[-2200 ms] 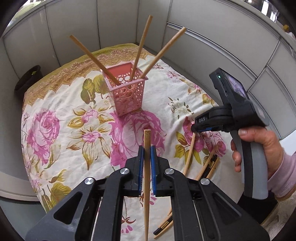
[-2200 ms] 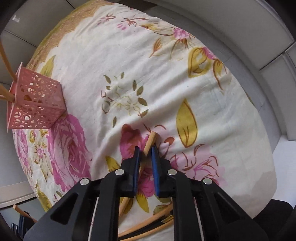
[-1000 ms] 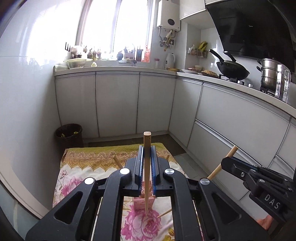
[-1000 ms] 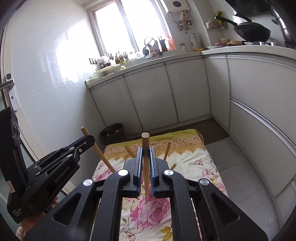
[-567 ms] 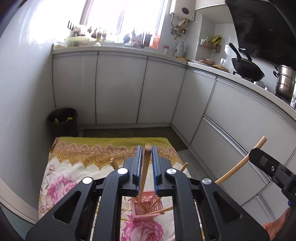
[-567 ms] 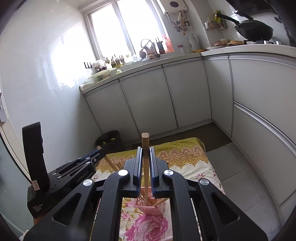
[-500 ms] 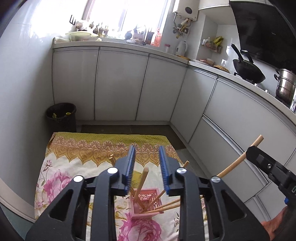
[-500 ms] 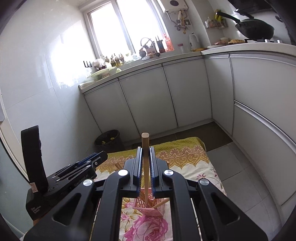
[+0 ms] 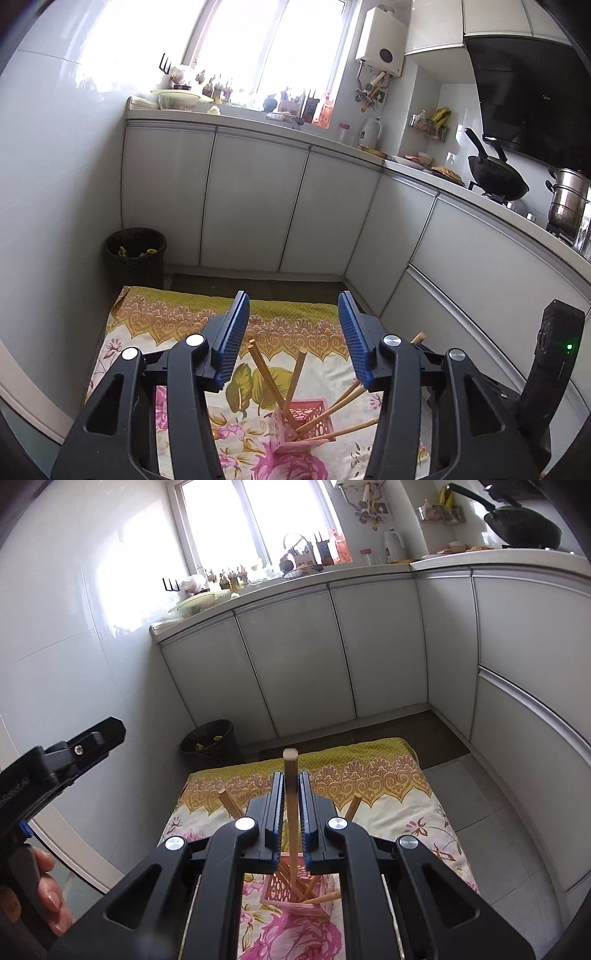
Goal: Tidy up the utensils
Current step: 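Drop the right tool's chopstick into the pink holder and open both tools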
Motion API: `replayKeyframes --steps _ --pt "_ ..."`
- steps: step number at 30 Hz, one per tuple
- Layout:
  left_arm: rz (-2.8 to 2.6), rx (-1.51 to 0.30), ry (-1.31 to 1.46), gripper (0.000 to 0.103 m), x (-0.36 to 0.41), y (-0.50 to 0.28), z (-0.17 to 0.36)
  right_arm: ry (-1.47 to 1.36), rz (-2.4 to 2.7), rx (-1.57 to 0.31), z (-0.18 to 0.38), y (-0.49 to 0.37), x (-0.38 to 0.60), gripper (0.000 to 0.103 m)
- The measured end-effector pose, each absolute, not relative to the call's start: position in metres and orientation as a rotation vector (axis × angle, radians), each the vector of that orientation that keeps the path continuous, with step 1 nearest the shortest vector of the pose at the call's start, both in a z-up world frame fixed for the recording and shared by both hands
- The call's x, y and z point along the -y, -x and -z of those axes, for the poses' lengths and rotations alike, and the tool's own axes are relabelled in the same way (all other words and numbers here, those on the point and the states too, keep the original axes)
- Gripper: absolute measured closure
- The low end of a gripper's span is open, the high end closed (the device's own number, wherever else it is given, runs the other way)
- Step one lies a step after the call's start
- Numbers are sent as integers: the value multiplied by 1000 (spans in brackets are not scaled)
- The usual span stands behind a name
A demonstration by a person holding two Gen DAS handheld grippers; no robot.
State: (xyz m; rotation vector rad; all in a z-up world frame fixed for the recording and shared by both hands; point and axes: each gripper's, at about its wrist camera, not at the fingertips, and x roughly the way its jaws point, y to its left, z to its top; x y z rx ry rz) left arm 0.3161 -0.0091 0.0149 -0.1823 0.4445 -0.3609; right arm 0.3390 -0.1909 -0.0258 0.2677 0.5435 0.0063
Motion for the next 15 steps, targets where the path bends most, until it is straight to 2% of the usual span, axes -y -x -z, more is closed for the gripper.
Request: replayKeyframes --steps 1,2,3,11,14,15 --pt "360 -449 182 55 9 -316 -14 -267 1 -549 28 -339 191 83" --pt "359 -453 184 55 8 -315 -13 -269 7 -555 29 -339 192 69" --pt "354 -454 186 55 7 -315 -13 -275 14 -554 30 -339 193 64" --pt "342 -475 190 51 -2 -300 -8 -301 63 -531 23 -311 209 59" --pt "336 -487 186 42 -8 -286 -3 -317 81 -512 21 -288 214 41" --pt "335 -495 185 41 -10 -281 0 -321 90 -502 21 -279 215 31"
